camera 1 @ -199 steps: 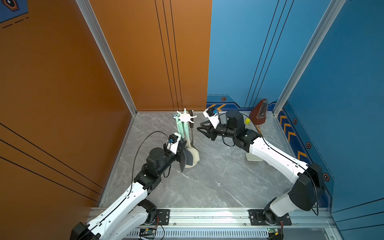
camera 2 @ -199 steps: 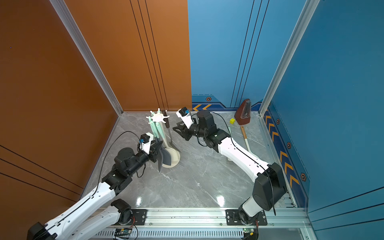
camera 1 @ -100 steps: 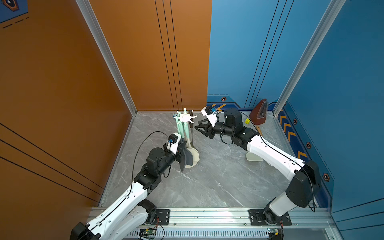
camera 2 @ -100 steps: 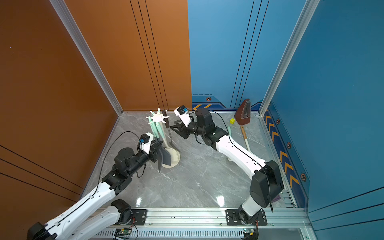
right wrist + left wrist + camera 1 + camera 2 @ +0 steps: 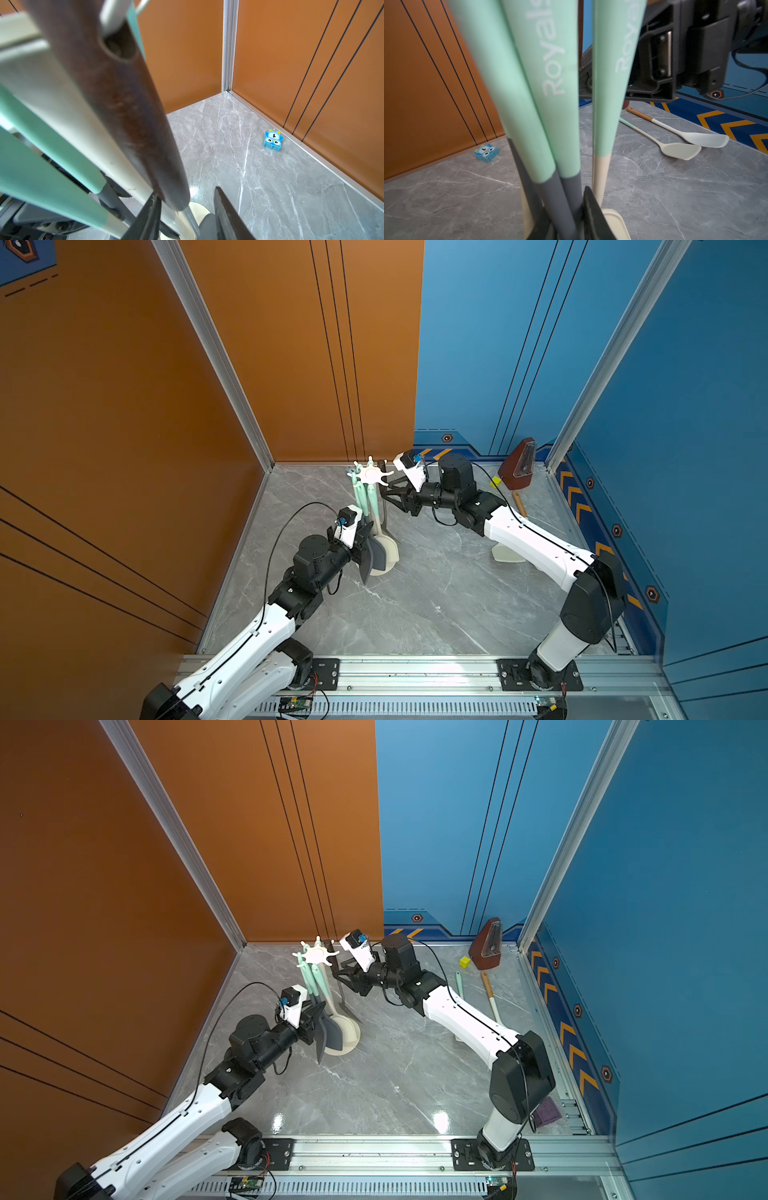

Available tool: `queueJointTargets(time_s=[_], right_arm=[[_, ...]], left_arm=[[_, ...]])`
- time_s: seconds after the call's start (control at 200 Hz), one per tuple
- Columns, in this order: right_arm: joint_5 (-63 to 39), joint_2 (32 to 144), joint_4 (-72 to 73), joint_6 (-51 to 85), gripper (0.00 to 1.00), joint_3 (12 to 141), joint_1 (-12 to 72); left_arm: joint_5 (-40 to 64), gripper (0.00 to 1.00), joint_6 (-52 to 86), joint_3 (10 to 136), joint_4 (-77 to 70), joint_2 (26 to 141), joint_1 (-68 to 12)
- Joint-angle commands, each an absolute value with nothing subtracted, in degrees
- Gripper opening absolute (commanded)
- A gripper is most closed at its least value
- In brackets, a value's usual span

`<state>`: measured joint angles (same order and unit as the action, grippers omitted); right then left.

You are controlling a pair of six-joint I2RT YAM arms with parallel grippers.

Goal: Take the spatula off the kitchen utensil rack
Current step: Take off the spatula from the rack.

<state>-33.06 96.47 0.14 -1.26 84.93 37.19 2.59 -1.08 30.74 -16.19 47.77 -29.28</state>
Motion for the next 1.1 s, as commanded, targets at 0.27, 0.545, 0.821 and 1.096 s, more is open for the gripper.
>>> queueJointTargets(time_s=[0.27,0.545,0.821,1.096], right_arm=[[-32.70,99.48,2.80,-0.61,0.42,88.03,37.89],[-32.09,100.15,5.53,0.26,0.43,87.80,38.15],[-31.45,100.43,7.07,0.71,0.36,87.71,38.32],[-29.72,99.25,5.09,-0.87,0.17,86.86,38.43]], left_arm=[[1.94,0.23,-3.17,29.36,-13.49,48.96,-29.09],[2.02,0.23,-3.10,29.29,-13.49,49.16,-29.00],[1.96,0.23,-2.99,29.18,-13.39,48.89,-29.00],[1.85,0.22,-3.01,28.96,-13.45,48.63,-28.91]])
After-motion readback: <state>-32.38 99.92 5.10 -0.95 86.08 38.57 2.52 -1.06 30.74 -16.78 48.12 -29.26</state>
